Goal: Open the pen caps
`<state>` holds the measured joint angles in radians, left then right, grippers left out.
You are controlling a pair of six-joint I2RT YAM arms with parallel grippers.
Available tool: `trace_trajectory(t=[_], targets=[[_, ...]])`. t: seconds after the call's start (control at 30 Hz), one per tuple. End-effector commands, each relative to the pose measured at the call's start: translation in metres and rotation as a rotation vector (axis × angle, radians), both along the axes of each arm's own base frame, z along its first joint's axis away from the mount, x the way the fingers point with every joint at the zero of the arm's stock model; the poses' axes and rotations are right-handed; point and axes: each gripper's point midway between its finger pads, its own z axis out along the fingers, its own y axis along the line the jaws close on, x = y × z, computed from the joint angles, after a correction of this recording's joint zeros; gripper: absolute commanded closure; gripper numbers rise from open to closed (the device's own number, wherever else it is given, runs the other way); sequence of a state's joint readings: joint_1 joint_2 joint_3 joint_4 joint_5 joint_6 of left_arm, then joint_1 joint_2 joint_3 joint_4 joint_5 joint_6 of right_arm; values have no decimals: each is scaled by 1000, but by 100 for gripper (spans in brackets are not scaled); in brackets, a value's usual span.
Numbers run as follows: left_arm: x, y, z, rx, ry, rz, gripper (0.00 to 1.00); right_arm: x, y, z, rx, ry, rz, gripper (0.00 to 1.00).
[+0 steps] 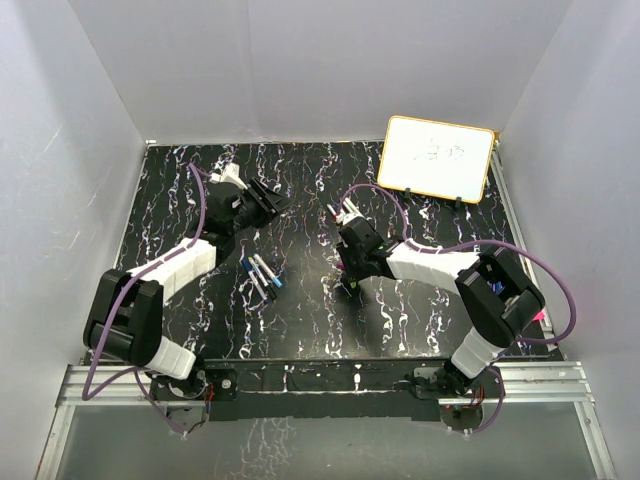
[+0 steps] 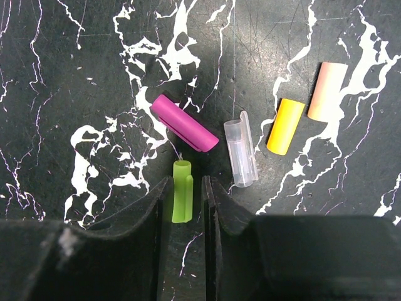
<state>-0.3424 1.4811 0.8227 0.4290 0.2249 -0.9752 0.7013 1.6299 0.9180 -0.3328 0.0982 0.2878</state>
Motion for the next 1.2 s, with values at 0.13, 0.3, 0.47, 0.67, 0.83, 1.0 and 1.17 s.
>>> trace_trajectory(t=[0.13, 0.3, 0.47, 0.67, 0.83, 1.0, 1.17], targets=[[-7, 16, 21, 16, -51, 43, 43, 13, 12, 25, 58, -93, 8, 73], [-11, 34, 22, 55, -53, 98, 2, 22, 23, 54, 94, -177, 57, 70], [-17, 51, 26, 75, -56, 143, 1, 20, 53, 76, 166, -221, 171, 55], [-27, 90, 34, 112, -52, 278, 1, 5, 109, 73, 147, -224, 318, 48], [-37, 119, 38, 155, -45, 377, 1, 1, 151, 54, 104, -221, 372, 49], [-48, 134, 42, 170, -46, 415, 2, 1, 179, 44, 106, -215, 406, 51], [-56, 143, 43, 183, -47, 437, 1, 1, 194, 37, 104, -204, 431, 52]])
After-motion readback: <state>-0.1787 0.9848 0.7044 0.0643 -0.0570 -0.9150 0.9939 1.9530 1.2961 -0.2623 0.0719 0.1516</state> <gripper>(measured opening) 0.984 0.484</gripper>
